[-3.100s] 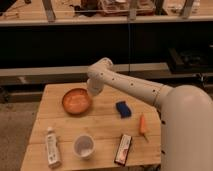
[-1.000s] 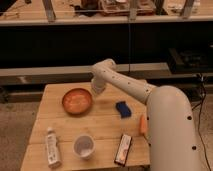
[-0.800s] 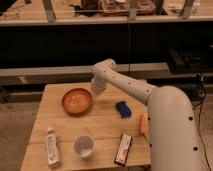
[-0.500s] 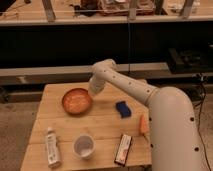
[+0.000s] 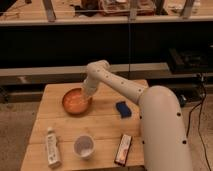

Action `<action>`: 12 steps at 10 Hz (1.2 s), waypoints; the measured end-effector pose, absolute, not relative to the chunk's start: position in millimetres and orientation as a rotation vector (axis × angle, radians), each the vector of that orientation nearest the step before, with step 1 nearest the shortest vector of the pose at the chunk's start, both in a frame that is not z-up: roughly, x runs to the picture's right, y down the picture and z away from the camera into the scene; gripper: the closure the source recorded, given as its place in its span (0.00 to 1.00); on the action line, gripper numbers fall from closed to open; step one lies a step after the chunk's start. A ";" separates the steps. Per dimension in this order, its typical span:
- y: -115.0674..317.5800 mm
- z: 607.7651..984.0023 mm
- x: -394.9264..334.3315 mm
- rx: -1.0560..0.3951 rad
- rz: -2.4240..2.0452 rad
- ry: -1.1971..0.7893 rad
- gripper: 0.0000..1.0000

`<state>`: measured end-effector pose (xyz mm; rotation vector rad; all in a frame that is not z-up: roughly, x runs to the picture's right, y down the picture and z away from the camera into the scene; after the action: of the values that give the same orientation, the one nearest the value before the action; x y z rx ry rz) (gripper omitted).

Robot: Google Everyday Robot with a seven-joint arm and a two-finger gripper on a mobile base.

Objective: Push the ceramic bowl across the table

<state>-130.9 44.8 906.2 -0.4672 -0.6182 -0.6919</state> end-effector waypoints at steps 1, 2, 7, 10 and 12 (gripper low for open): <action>47.9 906.0 -134.4 -0.475 -0.712 -0.622 0.85; 50.2 905.8 -136.6 -0.480 -0.728 -0.625 0.85; 70.0 905.9 -140.5 -0.496 -0.845 -0.647 0.85; 77.7 911.6 -131.4 -0.505 -0.849 -0.644 0.85; 80.5 914.3 -126.7 -0.504 -0.856 -0.625 0.82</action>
<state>-126.7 80.5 914.3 -0.5041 -0.6253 -0.8561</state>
